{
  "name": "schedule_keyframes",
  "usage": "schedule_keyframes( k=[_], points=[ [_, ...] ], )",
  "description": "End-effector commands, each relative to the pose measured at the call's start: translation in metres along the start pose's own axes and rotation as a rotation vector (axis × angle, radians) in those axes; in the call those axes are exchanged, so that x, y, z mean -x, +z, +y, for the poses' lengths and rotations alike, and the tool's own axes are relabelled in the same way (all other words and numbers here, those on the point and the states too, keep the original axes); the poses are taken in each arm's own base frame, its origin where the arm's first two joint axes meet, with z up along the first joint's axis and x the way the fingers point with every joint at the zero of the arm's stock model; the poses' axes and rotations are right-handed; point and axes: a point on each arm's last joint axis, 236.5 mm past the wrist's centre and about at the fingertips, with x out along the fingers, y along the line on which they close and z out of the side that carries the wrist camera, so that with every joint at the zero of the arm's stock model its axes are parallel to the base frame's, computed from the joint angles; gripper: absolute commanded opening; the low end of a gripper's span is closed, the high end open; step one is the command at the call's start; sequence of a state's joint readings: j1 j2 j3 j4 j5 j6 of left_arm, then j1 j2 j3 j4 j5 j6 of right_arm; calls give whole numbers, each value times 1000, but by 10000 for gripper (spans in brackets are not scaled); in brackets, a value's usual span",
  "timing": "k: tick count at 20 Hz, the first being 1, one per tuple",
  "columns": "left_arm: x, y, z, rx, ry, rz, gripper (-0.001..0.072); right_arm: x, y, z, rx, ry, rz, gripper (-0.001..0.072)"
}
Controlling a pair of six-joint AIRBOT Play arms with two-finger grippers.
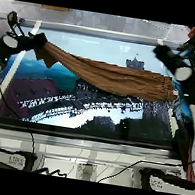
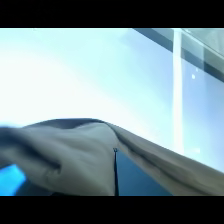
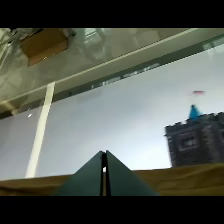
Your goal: Fold the clothes and pants, and hang the long-sleeved shirts on hangers.
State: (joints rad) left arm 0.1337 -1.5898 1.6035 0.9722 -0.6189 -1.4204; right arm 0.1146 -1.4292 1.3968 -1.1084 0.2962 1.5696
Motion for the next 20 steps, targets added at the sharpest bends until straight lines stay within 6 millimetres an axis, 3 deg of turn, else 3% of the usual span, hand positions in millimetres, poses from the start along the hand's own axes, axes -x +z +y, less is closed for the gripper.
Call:
schedule_keyframes(
  k=[1, 3, 7, 10, 13, 16, 18, 20],
  points=[
    [40, -13, -25, -91, -26, 113, 11, -29, -88, 78, 26, 126, 182, 21],
    [62, -13, -40, -181, -54, 133, 12, -42, -132, 122, 65, 194, 303, 21],
    [100, 2, -64, -229, -83, 95, 11, -64, -175, 198, 106, 312, 363, 20],
    [116, 2, -78, -226, -117, 95, 12, -77, -220, 227, 16, 331, 450, 20],
    [123, -10, -90, -207, -165, 148, 12, -80, -265, 261, -14, 388, 541, 20],
    [123, -20, -86, -223, -151, 189, 12, -70, -314, 281, -20, 417, 646, 20],
    [121, -13, -86, -221, -147, 159, 12, -50, -357, 290, 18, 427, 755, 20],
    [120, -9, -86, -221, -145, 139, 13, -34, -381, 307, 61, 455, 792, 21]
  ],
)
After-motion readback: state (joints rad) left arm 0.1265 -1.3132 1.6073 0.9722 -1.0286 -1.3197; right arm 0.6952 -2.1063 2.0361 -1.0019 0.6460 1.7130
